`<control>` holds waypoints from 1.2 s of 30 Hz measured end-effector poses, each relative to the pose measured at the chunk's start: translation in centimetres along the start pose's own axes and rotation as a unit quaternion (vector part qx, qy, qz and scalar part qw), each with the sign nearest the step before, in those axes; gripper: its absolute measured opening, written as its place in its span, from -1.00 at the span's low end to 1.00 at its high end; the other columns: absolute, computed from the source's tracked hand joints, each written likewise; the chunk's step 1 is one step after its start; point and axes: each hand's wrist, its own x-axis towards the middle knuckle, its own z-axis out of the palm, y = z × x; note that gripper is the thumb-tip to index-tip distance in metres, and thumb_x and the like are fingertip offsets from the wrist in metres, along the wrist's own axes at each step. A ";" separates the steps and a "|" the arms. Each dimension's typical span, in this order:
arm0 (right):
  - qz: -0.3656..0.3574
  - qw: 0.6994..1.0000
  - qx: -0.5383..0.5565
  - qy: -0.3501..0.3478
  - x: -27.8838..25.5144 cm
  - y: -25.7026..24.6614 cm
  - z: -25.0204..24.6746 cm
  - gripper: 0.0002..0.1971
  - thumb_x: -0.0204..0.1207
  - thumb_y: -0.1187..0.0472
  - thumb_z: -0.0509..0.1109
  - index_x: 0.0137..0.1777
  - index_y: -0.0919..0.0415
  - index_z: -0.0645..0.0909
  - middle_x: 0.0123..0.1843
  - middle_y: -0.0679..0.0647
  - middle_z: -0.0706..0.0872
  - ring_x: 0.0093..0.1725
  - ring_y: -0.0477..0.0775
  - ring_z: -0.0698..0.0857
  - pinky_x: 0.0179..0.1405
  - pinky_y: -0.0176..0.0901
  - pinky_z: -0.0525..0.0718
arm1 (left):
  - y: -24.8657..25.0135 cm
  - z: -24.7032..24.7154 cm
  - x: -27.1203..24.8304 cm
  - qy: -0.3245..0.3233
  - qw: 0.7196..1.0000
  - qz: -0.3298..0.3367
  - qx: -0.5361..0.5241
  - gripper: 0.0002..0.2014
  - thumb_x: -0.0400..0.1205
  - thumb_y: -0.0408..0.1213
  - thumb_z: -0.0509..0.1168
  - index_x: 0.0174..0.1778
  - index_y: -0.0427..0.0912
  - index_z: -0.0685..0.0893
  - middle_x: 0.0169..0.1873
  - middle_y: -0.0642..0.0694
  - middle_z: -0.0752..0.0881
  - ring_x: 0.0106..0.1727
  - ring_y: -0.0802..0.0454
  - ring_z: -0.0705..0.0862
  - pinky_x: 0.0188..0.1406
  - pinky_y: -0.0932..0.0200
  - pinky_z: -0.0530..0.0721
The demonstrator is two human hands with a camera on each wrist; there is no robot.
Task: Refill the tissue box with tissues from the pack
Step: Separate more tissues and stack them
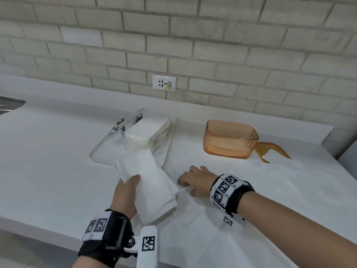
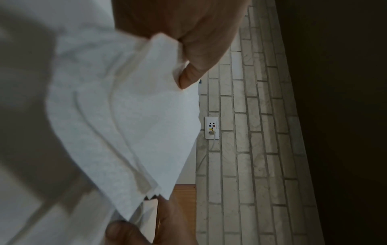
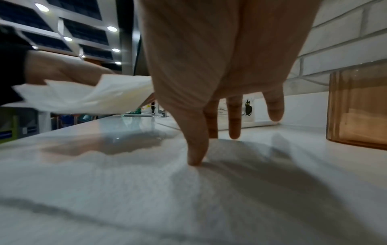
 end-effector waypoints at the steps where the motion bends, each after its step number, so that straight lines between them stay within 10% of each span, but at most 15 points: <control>1: 0.019 1.000 0.011 -0.016 0.2 0.0 -0.2 -0.66 0.52 0.26 0.33 0.27 0.05 0.43 0.30 0.08 0.49 0.34 0.25 0.36 0.28 0.16 0.41 | 0.0 0.0 -0.1 0.001 1.000 0.000 0.003 -0.61 0.69 -0.34 0.18 0.46 -0.23 0.44 0.19 -0.29 0.66 -0.01 -0.18 0.67 -0.18 0.04 0.62; 4: 0.025 0.998 -0.045 -0.044 0.2 0.3 -0.7 -0.90 0.57 0.19 0.24 0.05 0.14 0.45 0.29 0.14 0.49 0.37 0.20 0.33 0.31 0.22 0.35 | 0.0 -0.3 -0.3 0.002 1.000 0.004 0.008 -0.61 0.69 -0.34 0.18 0.46 -0.24 0.45 0.19 -0.29 0.67 -0.01 -0.18 0.67 -0.19 0.04 0.61; 13: 0.047 0.976 0.165 0.131 -5.2 4.1 -8.4 -0.62 0.60 0.04 0.31 0.30 0.27 0.55 0.26 0.12 0.66 0.23 0.15 0.61 0.16 -0.05 0.51 | 1.3 -2.7 -0.2 0.022 0.999 0.034 -0.004 -0.62 0.70 -0.30 0.19 0.45 -0.21 0.46 0.17 -0.24 0.67 -0.02 -0.13 0.67 -0.24 0.05 0.58; 17: -0.040 0.973 0.229 0.007 -5.8 1.3 -7.7 -0.78 0.55 -0.01 0.36 0.04 0.12 0.61 -0.03 -0.03 0.71 -0.08 -0.02 0.66 0.02 -0.08 0.59 | 1.2 -2.6 -0.2 0.019 0.999 0.036 -0.006 -0.64 0.70 -0.32 0.17 0.44 -0.22 0.47 0.04 -0.18 0.68 -0.06 -0.10 0.66 -0.25 0.06 0.56; 22: -0.056 0.996 0.035 -0.062 -1.9 -2.5 -1.1 -0.61 0.49 0.11 0.42 0.24 0.31 0.54 0.36 0.19 0.42 0.33 0.20 0.39 0.26 0.12 0.50 | 1.2 -2.5 -0.5 0.021 0.999 0.042 0.004 -0.66 0.69 -0.32 0.18 0.40 -0.23 0.49 0.04 -0.21 0.68 -0.07 -0.13 0.67 -0.22 0.05 0.59; 27: -0.012 0.994 0.097 -0.041 -1.6 -2.0 0.1 -0.31 0.42 0.08 0.49 0.48 0.11 0.23 0.43 0.08 0.36 0.39 0.16 0.41 0.34 0.21 0.37 | 1.0 -3.1 -0.5 0.033 0.998 0.048 0.011 -0.67 0.67 -0.32 0.20 0.37 -0.23 0.50 0.01 -0.23 0.69 -0.08 -0.18 0.68 -0.20 0.03 0.61; 33: 0.029 0.990 0.123 -0.055 -2.2 -0.3 -1.0 -0.78 0.50 0.08 0.41 -0.15 0.15 0.43 -0.24 -0.04 0.48 -0.12 0.09 0.50 -0.23 -0.11 0.39 | 0.7 -1.9 -0.1 0.026 0.998 0.049 0.029 -0.66 0.66 -0.32 0.20 0.36 -0.25 0.50 0.01 -0.23 0.69 -0.07 -0.19 0.67 -0.17 0.03 0.62; 36: 0.067 0.979 0.192 0.019 -3.7 2.3 -3.4 -0.62 0.53 0.03 0.39 0.26 0.21 0.52 0.22 0.08 0.61 0.25 0.11 0.58 0.08 -0.17 0.51 | 1.0 -0.7 0.1 0.027 0.998 0.054 0.025 -0.69 0.66 -0.33 0.19 0.33 -0.24 0.51 -0.03 -0.20 0.69 -0.09 -0.17 0.66 -0.22 0.05 0.61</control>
